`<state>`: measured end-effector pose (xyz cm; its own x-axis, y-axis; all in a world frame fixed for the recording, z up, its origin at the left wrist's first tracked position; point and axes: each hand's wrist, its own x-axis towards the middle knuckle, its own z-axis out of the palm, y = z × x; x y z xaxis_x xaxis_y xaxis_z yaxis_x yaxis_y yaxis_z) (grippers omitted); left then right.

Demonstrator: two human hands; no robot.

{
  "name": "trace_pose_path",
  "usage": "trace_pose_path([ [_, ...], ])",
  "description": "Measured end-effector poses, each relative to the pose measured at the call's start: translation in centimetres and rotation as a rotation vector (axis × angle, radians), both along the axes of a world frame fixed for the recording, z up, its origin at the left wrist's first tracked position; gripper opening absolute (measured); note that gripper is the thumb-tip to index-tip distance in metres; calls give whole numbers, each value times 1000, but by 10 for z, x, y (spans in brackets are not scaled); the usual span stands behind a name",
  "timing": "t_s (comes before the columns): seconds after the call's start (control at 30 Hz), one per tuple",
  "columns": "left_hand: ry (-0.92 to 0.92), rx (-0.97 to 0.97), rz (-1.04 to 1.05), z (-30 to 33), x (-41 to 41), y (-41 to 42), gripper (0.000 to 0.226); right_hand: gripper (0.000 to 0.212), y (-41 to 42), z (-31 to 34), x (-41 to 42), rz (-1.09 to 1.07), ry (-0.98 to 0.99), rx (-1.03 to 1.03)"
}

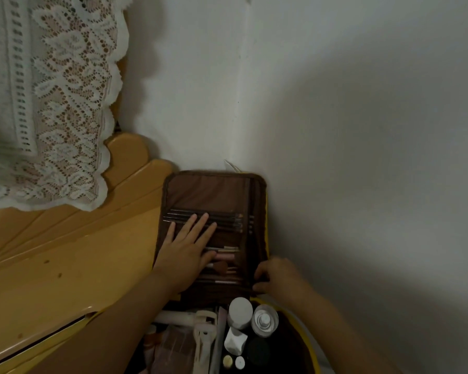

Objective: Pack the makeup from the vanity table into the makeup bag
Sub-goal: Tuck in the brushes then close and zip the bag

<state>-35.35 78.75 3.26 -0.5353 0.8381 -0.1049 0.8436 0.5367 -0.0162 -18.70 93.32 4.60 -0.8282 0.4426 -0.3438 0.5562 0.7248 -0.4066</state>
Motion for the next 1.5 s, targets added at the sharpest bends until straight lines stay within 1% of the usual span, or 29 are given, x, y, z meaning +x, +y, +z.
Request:
trace_pose_path([
  [0.1, 10, 87, -21, 0, 1, 0, 77, 23, -2, 3, -1, 85, 9, 43],
  [0.13, -30, 87, -25, 3, 4, 1, 77, 22, -1, 4, 0, 94, 6, 41],
  [0.17, -83, 94, -16, 6, 6, 2, 74, 22, -2, 4, 1, 100, 8, 43],
  [0.2, -92, 106, 1, 8, 9, 4, 68, 21, -2, 3, 1, 103, 3, 48],
  [0.27, -46, 120, 18, 11, 15, 9, 60, 21, -4, 1, 2, 117, -25, 80],
  [0.3, -5, 171, 10, 14, 19, 12, 58, 22, -5, 0, 3, 117, -26, 100],
  [0.33, 20, 245, -3, 16, 23, 14, 49, 21, -6, -2, 3, 112, -11, 120],
  [0.4, 96, 407, -93, 17, 32, 18, 20, 20, -8, -3, 3, 100, 31, 160],
  [0.43, 75, 425, -140, 17, 37, 21, 15, 18, -8, -1, 3, 94, 51, 184],
  [0.47, 8, 412, -159, 20, 44, 25, 12, 17, -7, 1, 3, 85, 75, 207],
  [0.5, -67, 389, -155, 22, 53, 29, 13, 16, -6, 3, 3, 69, 97, 229],
  [0.57, -206, 317, -92, 23, 64, 36, 23, 17, -2, 9, 2, 25, 147, 264],
  [0.6, -248, 303, -40, 22, 67, 40, 29, 18, 0, 12, 2, 5, 177, 269],
  [0.67, -288, 336, 55, 21, 74, 45, 37, 18, 2, 15, 0, -26, 227, 264],
  [0.73, -281, 366, 113, 20, 78, 50, 40, 16, 0, 14, -2, -37, 264, 253],
  [0.8, -267, 347, 144, 21, 82, 53, 37, 13, -2, 11, -3, -32, 286, 228],
  [0.93, -370, 368, 158, 22, 86, 56, 25, 13, 2, 12, -5, -45, 302, 229],
  [0.97, -387, 376, 149, 22, 85, 55, 24, 14, 5, 15, -8, -75, 318, 235],
  [1.03, -404, 358, 122, 23, 84, 52, 32, 19, 13, 24, -18, -169, 376, 224],
  [1.1, -416, 333, 106, 25, 83, 51, 37, 20, 19, 30, -29, -264, 463, 153],
  [1.17, -427, 366, 129, 27, 80, 52, 29, 18, 21, 31, -38, -337, 527, 64],
  [1.2, -418, 417, 162, 28, 79, 54, 25, 16, 22, 30, -41, -355, 542, 38],
  [1.3, -367, 603, 311, 34, 74, 66, 30, 16, 23, 27, -40, -338, 572, -11],
  [1.33, -353, 637, 349, 37, 72, 72, 31, 16, 24, 27, -39, -329, 581, -30],
  [1.4, -347, 629, 388, 41, 71, 81, 32, 16, 26, 29, -38, -313, 588, -53],
  [1.5, -385, 571, 374, 41, 68, 89, 27, 18, 30, 30, -40, -246, 549, -21],
])
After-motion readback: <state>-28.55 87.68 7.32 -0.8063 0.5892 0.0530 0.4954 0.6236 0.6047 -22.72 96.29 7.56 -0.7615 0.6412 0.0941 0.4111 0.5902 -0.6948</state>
